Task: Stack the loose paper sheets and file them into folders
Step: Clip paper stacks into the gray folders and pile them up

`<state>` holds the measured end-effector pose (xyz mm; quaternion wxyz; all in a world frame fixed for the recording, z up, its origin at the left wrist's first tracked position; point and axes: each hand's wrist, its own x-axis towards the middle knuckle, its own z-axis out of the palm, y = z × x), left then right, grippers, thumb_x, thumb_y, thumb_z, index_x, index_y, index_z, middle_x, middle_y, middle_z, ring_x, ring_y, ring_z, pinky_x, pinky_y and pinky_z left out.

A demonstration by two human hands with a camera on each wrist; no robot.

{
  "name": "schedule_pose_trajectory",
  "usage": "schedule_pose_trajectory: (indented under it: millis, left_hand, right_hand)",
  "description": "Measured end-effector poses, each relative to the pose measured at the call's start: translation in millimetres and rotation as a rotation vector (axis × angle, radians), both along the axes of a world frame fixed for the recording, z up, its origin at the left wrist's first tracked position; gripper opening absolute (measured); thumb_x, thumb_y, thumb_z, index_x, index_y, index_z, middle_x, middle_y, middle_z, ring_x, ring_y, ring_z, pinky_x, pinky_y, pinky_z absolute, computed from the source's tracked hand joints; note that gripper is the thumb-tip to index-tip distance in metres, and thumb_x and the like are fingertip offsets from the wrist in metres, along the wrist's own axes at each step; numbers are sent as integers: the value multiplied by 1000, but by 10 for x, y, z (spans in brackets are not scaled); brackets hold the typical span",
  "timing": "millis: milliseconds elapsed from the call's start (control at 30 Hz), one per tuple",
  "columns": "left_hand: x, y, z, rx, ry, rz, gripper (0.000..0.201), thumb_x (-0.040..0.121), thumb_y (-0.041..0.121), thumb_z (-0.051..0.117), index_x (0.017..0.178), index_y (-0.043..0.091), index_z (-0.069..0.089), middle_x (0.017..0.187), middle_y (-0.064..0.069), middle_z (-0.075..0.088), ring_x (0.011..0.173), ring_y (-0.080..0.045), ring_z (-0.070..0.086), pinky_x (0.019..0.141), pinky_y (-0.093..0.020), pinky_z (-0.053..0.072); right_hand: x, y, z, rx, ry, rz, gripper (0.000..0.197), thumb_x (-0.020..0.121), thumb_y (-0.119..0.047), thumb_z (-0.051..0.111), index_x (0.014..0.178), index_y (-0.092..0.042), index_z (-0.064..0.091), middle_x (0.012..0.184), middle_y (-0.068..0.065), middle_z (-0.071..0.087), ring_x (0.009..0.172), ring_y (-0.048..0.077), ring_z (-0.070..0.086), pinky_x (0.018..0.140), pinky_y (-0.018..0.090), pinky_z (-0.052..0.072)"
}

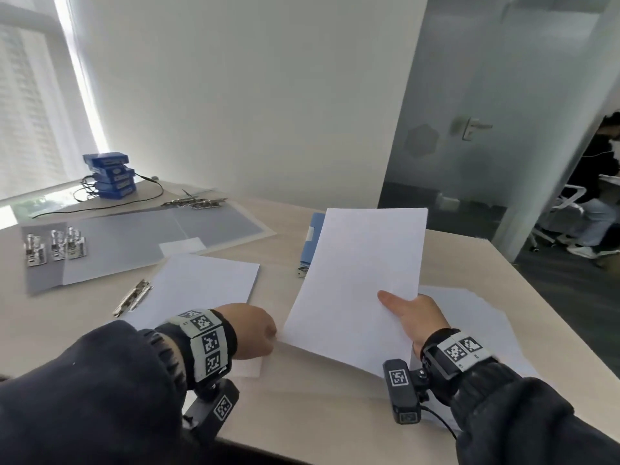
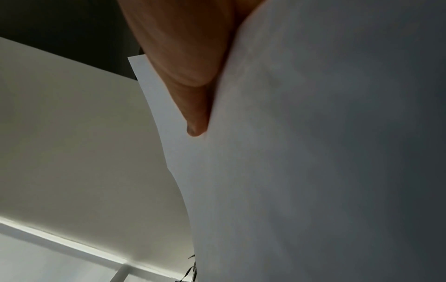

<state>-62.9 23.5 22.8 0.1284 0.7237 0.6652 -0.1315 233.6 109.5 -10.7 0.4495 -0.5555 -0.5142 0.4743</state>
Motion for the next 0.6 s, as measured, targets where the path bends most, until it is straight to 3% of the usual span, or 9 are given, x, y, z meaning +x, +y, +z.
schedule_pose_trajectory:
  millis: [133, 233, 333, 400, 500, 600]
  left_hand:
    - [-264, 133, 96, 169, -346, 222, 42, 99, 37, 51, 141, 30, 56, 140, 9, 60, 127, -16, 56, 108, -28, 41]
    - [-328, 246, 160, 289, -883, 335, 59, 96, 40, 66, 149, 26, 45, 138, 5, 62, 120, -16, 60, 97, -29, 44]
    - [-215, 300, 289, 297, -1485, 370, 41, 95, 23, 69, 135, 19, 59, 120, -4, 73, 99, -16, 71, 78, -28, 54]
    - [-133, 306, 393, 333, -1729, 357, 28, 91, 12, 70, 119, 11, 67, 107, -9, 76, 89, -21, 72, 73, -27, 58]
    - [-119, 313, 444, 383, -1883, 323, 42, 77, 14, 67, 117, 7, 68, 108, -12, 76, 90, -23, 73, 79, -30, 60]
    - [-167, 258, 314, 394, -1892, 311, 43, 73, 9, 65, 116, 10, 68, 107, -9, 77, 91, -22, 74, 74, -27, 59]
  right_hand:
    - [-228, -94, 26, 54, 31, 64, 25, 85, -33, 78, 96, -11, 78, 94, 4, 79, 90, 28, 75, 92, 51, 57]
    - [-352, -207, 185, 126, 87, 99, 21, 88, -27, 76, 100, -10, 76, 95, 3, 79, 92, 25, 75, 86, 41, 58]
    - [-453, -270, 341, 206, 138, 141, 22, 90, -20, 74, 109, -10, 71, 92, -4, 79, 85, 14, 76, 67, 22, 57]
    - [-515, -286, 455, 265, 144, 131, 24, 89, -16, 75, 111, -11, 67, 88, -9, 78, 80, 7, 74, 62, 14, 54]
    - [-563, -242, 544, 281, 145, 147, 31, 86, -19, 76, 115, -9, 70, 99, 0, 79, 92, 16, 75, 76, 25, 57]
    - [-550, -203, 452, 228, 100, 185, 49, 74, -36, 85, 114, -11, 71, 104, 2, 78, 98, 21, 74, 92, 39, 56]
